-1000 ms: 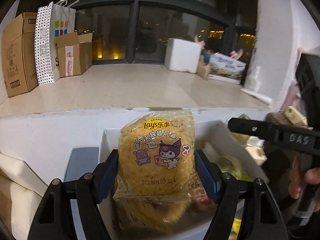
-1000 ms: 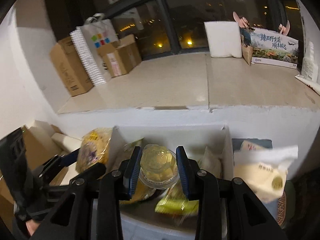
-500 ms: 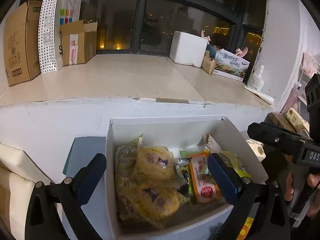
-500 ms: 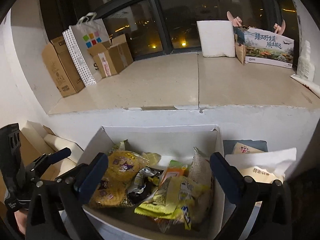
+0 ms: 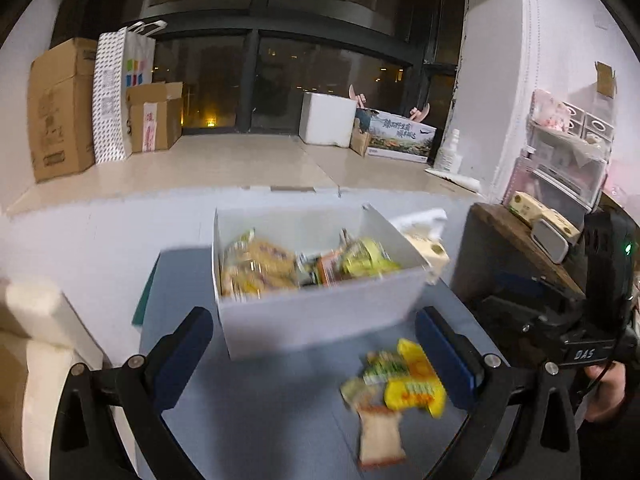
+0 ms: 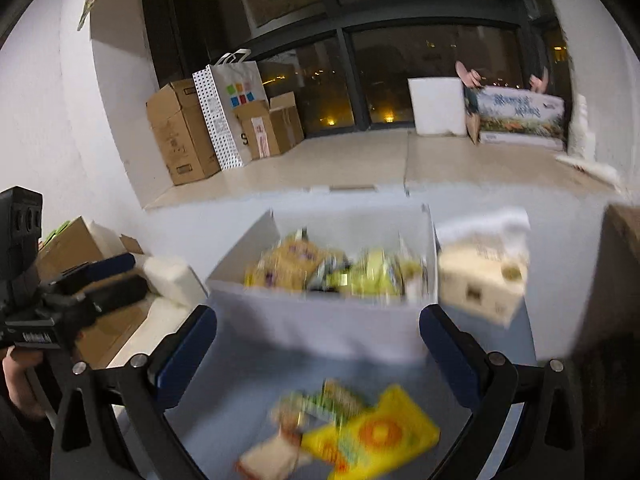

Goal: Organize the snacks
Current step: 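Grasp the green pea snack pack with the right tool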

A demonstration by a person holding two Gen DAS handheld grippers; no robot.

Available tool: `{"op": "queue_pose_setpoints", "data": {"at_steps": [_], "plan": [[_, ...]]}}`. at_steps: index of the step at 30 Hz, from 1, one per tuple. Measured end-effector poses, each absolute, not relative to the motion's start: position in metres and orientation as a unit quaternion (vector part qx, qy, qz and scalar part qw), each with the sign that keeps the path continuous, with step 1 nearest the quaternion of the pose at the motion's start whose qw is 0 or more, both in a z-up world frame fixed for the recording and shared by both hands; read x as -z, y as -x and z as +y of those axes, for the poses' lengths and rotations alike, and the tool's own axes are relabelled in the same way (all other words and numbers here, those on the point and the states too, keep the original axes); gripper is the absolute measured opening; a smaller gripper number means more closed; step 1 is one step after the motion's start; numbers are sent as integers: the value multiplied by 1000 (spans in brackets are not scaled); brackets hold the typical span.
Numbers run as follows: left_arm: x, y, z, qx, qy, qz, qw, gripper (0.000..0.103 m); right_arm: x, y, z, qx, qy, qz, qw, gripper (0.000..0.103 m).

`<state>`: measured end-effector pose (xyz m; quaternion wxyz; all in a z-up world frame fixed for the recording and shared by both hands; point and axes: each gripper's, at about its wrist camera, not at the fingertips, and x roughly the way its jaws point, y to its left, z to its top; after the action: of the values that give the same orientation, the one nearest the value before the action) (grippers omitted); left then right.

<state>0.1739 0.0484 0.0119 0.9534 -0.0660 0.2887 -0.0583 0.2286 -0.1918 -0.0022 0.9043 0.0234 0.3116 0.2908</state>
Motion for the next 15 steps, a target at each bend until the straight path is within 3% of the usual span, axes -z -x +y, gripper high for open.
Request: {"op": "queue_pose_setpoints", "data": {"at_steps": [15], "plan": [[51, -70, 24, 31, 111, 310, 944, 103, 76, -134, -225, -258, -13, 348, 901, 103]]}}
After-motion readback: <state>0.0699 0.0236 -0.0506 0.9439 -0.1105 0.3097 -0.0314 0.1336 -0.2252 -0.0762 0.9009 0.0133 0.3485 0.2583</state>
